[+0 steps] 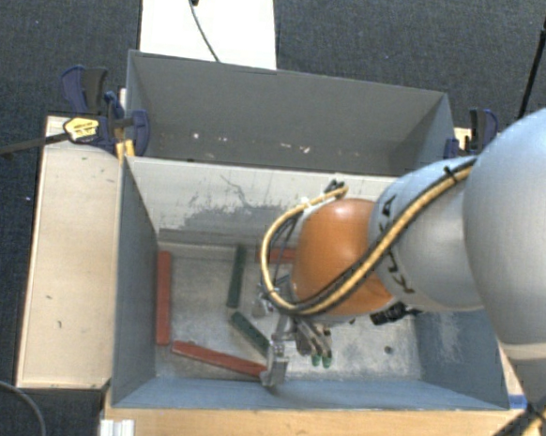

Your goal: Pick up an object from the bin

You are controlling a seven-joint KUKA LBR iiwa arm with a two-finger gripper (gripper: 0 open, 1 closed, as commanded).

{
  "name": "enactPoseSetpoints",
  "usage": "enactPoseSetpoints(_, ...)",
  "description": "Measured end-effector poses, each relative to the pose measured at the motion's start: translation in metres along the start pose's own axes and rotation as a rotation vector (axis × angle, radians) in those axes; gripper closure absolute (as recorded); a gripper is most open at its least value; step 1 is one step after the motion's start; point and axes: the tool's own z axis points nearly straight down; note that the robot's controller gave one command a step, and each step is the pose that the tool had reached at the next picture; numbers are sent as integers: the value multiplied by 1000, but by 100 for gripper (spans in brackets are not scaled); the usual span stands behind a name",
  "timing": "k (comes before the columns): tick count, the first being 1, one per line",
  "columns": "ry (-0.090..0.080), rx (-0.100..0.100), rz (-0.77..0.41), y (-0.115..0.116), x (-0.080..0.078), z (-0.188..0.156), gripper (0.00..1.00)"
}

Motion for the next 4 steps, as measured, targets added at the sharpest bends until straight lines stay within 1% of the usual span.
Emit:
enactPoseSetpoints(1,-8,0,164,-21,-12,10,0)
enactPoseSetpoints(2,-5,-1,165,-19,-12,7,100)
enactPoseSetpoints(3,-9,1,287,-43,-28,-20,100)
enactPoseSetpoints(4,-15,-1,256,-49,-8,-157,100)
